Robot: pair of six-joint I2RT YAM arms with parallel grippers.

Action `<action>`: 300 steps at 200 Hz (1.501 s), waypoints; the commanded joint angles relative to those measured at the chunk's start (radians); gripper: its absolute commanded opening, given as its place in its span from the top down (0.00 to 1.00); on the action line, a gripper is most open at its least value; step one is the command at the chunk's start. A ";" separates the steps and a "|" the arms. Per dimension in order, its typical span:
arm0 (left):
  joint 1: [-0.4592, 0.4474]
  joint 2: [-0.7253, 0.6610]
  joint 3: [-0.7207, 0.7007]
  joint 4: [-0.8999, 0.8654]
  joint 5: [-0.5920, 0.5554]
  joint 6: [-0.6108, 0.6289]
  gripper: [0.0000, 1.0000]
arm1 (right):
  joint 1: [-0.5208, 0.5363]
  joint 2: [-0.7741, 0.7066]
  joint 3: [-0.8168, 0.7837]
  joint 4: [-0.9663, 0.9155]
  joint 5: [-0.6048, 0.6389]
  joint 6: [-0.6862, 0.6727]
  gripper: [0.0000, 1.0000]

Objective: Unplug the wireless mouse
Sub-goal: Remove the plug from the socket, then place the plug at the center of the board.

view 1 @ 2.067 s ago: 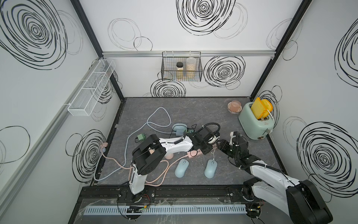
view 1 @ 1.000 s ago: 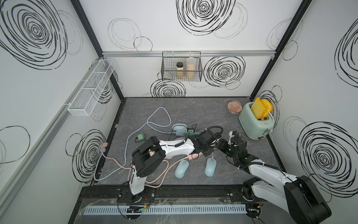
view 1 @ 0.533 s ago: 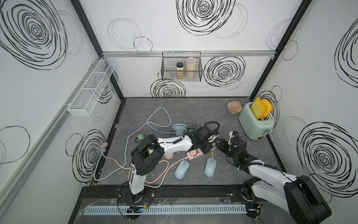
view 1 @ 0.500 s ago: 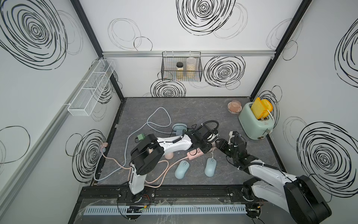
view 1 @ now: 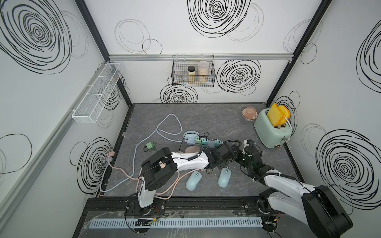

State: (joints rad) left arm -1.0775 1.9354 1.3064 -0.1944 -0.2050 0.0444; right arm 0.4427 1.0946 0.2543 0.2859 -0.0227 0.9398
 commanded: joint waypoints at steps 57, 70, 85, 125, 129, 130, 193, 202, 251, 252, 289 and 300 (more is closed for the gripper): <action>0.079 -0.065 0.134 0.117 0.235 -0.095 1.00 | 0.027 0.053 -0.059 -0.250 -0.021 0.005 0.42; 0.054 -0.086 0.099 0.159 0.144 -0.068 1.00 | 0.027 0.048 -0.060 -0.251 -0.022 0.007 0.42; 0.042 -0.104 0.078 0.189 0.087 -0.062 1.00 | 0.027 0.045 -0.057 -0.255 -0.022 0.005 0.41; 0.047 -0.102 0.134 0.118 -0.032 -0.077 1.00 | 0.027 0.033 -0.048 -0.261 -0.025 0.004 0.37; 0.046 -0.098 0.144 0.106 -0.045 -0.074 1.00 | 0.027 0.031 -0.047 -0.262 -0.025 0.004 0.36; 0.045 -0.097 0.146 0.101 -0.050 -0.074 1.00 | 0.027 0.030 -0.047 -0.262 -0.025 0.004 0.36; 0.078 -0.134 0.140 0.026 -0.083 -0.152 1.00 | 0.027 -0.036 -0.019 -0.295 -0.014 -0.010 0.22; 0.102 -0.171 0.112 0.057 -0.025 -0.188 1.00 | 0.026 -0.054 -0.019 -0.297 -0.013 -0.014 0.21; 0.193 -0.344 -0.048 0.156 0.216 -0.344 1.00 | 0.024 -0.225 -0.060 -0.202 -0.032 -0.073 0.17; 0.193 -0.348 -0.052 0.160 0.220 -0.346 1.00 | 0.024 -0.227 -0.061 -0.199 -0.032 -0.074 0.17; 0.192 -0.429 -0.145 0.198 0.286 -0.394 1.00 | 0.022 -0.302 -0.046 -0.140 -0.032 -0.131 0.13; 0.192 -0.447 -0.169 0.207 0.298 -0.403 1.00 | 0.022 -0.319 -0.024 -0.140 -0.037 -0.152 0.08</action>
State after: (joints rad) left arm -0.8780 1.5261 1.1877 -0.0677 0.0162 -0.2943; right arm 0.4618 0.8131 0.1982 0.1211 -0.0441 0.8486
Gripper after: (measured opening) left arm 0.302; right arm 0.875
